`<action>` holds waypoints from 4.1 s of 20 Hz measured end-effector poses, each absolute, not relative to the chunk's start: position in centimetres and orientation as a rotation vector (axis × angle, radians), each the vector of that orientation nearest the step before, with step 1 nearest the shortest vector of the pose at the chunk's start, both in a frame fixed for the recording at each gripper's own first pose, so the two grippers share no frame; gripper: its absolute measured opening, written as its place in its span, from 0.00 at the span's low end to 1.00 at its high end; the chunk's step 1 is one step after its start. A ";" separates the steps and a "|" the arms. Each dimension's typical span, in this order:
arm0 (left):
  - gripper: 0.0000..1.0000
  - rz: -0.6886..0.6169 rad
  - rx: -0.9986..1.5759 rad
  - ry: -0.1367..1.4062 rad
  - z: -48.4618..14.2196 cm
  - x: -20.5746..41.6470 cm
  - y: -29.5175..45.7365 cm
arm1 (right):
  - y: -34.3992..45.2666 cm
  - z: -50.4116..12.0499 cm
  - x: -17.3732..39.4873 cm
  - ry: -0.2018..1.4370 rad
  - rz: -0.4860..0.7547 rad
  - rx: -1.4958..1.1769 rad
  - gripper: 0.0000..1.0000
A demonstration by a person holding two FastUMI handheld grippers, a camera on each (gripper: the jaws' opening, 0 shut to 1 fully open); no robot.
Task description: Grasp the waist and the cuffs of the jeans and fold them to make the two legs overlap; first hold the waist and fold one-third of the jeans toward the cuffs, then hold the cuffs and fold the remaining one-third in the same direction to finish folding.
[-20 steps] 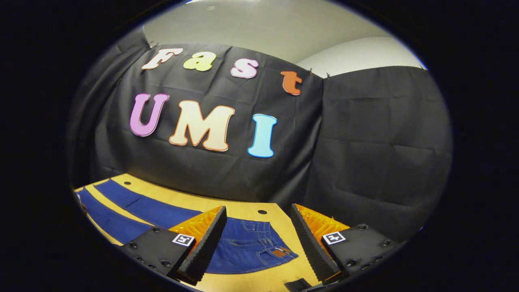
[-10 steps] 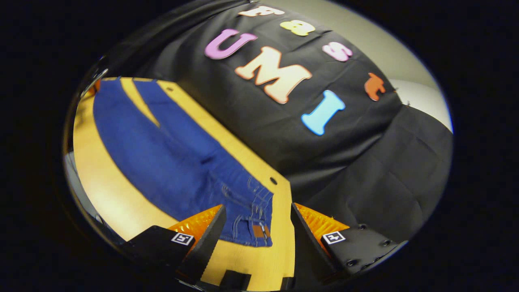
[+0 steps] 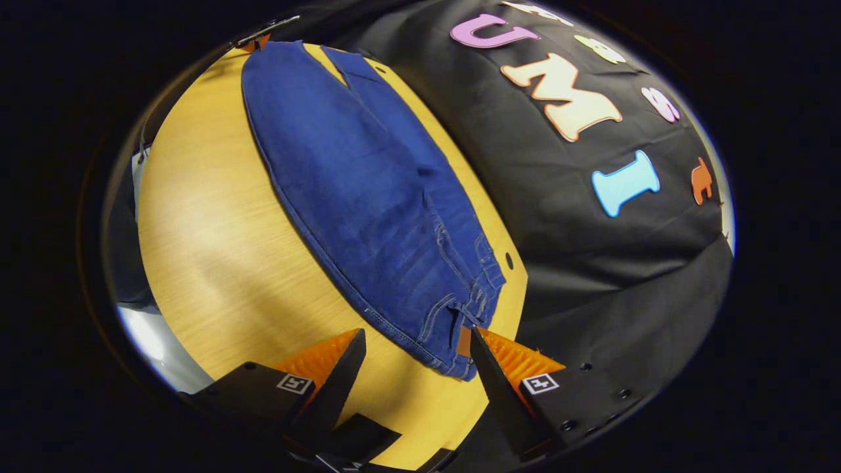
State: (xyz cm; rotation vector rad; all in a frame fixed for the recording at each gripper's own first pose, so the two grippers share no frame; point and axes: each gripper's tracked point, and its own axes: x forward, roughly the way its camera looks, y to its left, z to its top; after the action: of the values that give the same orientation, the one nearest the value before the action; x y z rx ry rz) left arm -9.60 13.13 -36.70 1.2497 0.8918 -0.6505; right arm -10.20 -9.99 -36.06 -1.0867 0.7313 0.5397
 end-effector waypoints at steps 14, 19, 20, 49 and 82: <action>0.00 -0.616 1.258 0.915 -36.6 -9.5 13.1 | -9.4 -41.4 -7.4 0.814 0.674 -1.215 0.33; 0.00 -0.579 1.135 0.963 -36.3 -9.5 12.8 | -9.2 -40.2 -6.6 0.820 0.586 -1.112 0.04; 0.00 -0.560 1.101 0.968 -35.9 -9.2 12.8 | -8.8 -39.1 -5.9 0.786 0.554 -1.095 0.04; 0.00 -0.072 0.772 0.833 -33.3 25.6 7.5 | -3.6 -41.6 24.2 0.622 0.125 -0.543 0.03; 0.95 -0.231 0.101 0.476 -20.9 20.7 -10.4 | -18.9 -45.6 14.1 0.892 -0.294 0.325 0.59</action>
State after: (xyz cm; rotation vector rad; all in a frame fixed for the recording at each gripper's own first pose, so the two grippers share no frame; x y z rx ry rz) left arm 20.68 -10.37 -20.85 0.1005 0.4757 -0.2307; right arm 14.11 -18.89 -45.56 0.3251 0.8915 -0.2944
